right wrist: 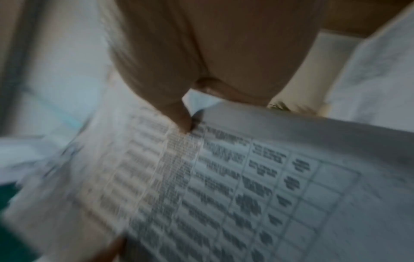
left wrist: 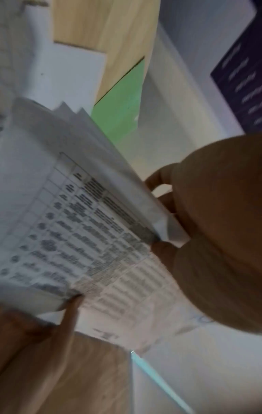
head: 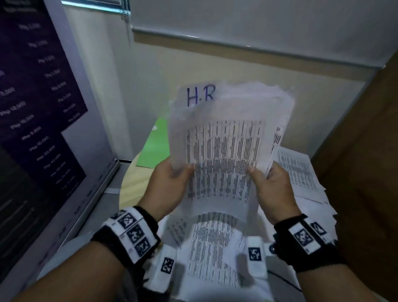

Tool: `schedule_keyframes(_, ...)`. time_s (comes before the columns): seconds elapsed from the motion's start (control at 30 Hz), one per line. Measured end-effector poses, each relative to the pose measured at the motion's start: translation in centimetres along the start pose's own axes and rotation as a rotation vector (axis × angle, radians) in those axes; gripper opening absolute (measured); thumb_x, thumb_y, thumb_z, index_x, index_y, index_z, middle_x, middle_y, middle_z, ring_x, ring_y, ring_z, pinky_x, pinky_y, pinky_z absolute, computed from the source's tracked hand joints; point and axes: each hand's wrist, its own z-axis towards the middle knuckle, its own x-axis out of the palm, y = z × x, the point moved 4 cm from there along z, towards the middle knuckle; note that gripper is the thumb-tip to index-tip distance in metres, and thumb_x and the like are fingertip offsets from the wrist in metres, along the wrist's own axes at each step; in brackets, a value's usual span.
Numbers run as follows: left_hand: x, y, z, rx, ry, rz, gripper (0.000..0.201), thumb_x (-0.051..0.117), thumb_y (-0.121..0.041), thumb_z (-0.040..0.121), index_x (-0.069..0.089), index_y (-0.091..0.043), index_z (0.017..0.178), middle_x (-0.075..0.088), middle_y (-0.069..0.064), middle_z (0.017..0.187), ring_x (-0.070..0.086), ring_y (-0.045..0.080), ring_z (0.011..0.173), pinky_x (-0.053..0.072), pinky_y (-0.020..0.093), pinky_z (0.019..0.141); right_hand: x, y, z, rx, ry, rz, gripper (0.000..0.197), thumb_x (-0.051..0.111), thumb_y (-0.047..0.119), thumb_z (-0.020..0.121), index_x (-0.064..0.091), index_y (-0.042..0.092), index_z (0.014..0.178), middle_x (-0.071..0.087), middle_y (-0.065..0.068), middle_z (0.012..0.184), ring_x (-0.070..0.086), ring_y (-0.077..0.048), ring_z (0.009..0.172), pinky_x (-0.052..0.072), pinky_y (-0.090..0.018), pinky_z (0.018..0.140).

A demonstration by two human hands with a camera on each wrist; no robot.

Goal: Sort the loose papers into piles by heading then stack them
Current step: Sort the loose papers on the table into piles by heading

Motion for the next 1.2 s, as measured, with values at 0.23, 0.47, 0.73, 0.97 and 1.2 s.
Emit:
schedule_keyframes(0.23,3.8,4.4,-2.2,-0.005,0.02,0.069,0.041,0.054,-0.019,0.104,0.048,-0.034,0.141,0.064,-0.017,0.13,0.058,-0.004,0.119,0.048,0.019,0.095,0.0,-3.6,-3.1,-0.012,0.026,-0.046,0.04,0.053,0.012,0.105,0.052,0.02,0.144,0.063,0.011,0.136,0.057,-0.001,0.127,0.044,-0.023,0.11)
schedule_keyframes(0.47,5.9,12.5,-3.5,-0.324,0.06,0.192,0.036,0.058,-0.012,0.101,0.046,-0.03,0.129,0.064,-0.006,0.122,0.063,0.018,0.116,0.053,0.034,0.093,0.8,-10.7,-6.1,0.27,0.102,-0.082,0.036,0.047,0.006,0.104,0.049,0.031,0.13,0.065,0.011,0.114,0.06,0.005,0.098,0.053,-0.029,0.088)
schedule_keyframes(0.73,2.5,9.8,-0.1,-0.355,-0.001,0.348,0.036,0.052,-0.004,0.096,0.047,-0.024,0.126,0.063,-0.002,0.119,0.06,0.021,0.109,0.05,0.039,0.095,0.7,-11.3,-4.7,0.351,0.122,0.119,0.031,0.055,0.006,0.102,0.051,0.03,0.121,0.066,0.008,0.12,0.067,-0.014,0.101,0.055,-0.041,0.092)
schedule_keyframes(0.97,-6.2,9.5,5.9,-0.462,0.051,0.654,0.019,0.048,-0.01,0.1,0.058,-0.017,0.114,0.066,0.015,0.095,0.06,0.03,0.083,0.055,0.047,0.07,-0.6,-13.1,-2.9,0.441,0.092,0.281,0.032,0.059,0.005,0.101,0.055,0.034,0.116,0.067,0.003,0.12,0.066,-0.028,0.109,0.052,-0.049,0.093)
schedule_keyframes(1.2,-8.2,10.0,9.2,-0.612,0.044,0.975,0.04,0.05,-0.012,0.104,0.05,-0.002,0.143,0.058,0.02,0.139,0.057,0.036,0.124,0.045,0.038,0.095,-0.6,-14.7,-2.2,0.461,0.086,0.341,0.031,0.06,0.005,0.1,0.057,0.035,0.108,0.068,0.001,0.118,0.066,-0.03,0.11,0.052,-0.046,0.088)
